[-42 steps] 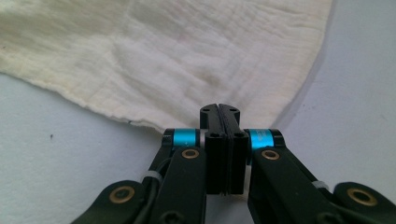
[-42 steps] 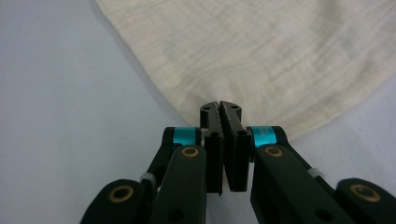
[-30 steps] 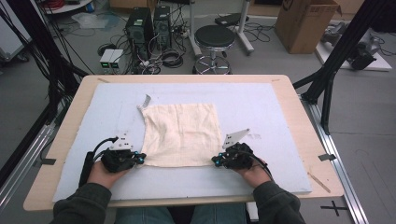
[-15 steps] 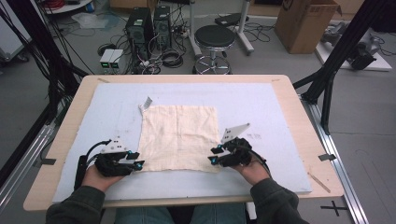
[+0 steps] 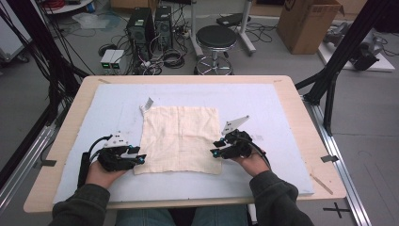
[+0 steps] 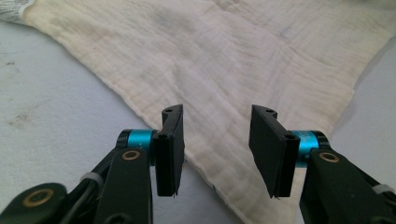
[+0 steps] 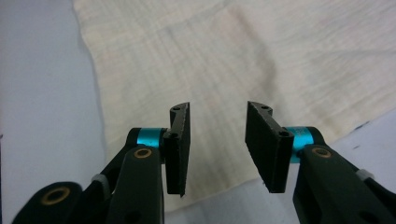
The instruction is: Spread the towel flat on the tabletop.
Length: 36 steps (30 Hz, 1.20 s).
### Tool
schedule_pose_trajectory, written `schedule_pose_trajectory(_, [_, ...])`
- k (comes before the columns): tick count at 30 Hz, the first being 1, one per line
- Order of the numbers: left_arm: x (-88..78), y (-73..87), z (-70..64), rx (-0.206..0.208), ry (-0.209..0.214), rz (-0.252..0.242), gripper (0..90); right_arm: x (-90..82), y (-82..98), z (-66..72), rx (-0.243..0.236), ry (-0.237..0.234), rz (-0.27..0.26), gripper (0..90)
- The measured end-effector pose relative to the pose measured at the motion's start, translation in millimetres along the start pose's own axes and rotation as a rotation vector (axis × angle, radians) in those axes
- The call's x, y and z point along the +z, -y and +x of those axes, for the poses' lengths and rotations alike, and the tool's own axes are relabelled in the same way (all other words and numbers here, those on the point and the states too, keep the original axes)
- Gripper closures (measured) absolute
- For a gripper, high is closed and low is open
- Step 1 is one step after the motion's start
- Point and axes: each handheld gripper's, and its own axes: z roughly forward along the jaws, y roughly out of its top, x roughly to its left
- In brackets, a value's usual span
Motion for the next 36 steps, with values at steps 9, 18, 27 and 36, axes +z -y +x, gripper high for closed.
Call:
schedule_pose_trajectory(9, [7.4, 5.5, -4.2, 0.004, 0.026, 0.032, 58.2, 13.8, 14.4, 7.7, -0.053, 0.011, 0.065, 63.0])
schedule_pose_trajectory(18, [7.0, 9.7, -6.6, 0.011, 0.025, 0.048, 57.3, 13.1, 15.9, 10.8, -0.084, 0.03, 0.072, 65.2])
schedule_pose_trajectory(27, [6.2, 10.0, -8.1, 0.012, 0.026, 0.045, 55.1, 9.8, 18.4, 9.1, -0.099, 0.03, 0.075, 67.0])
schedule_pose_trajectory(36, [3.8, 9.7, -8.9, 0.019, 0.022, 0.031, 50.8, 8.1, 20.1, 9.3, -0.088, 0.032, 0.071, 63.4])
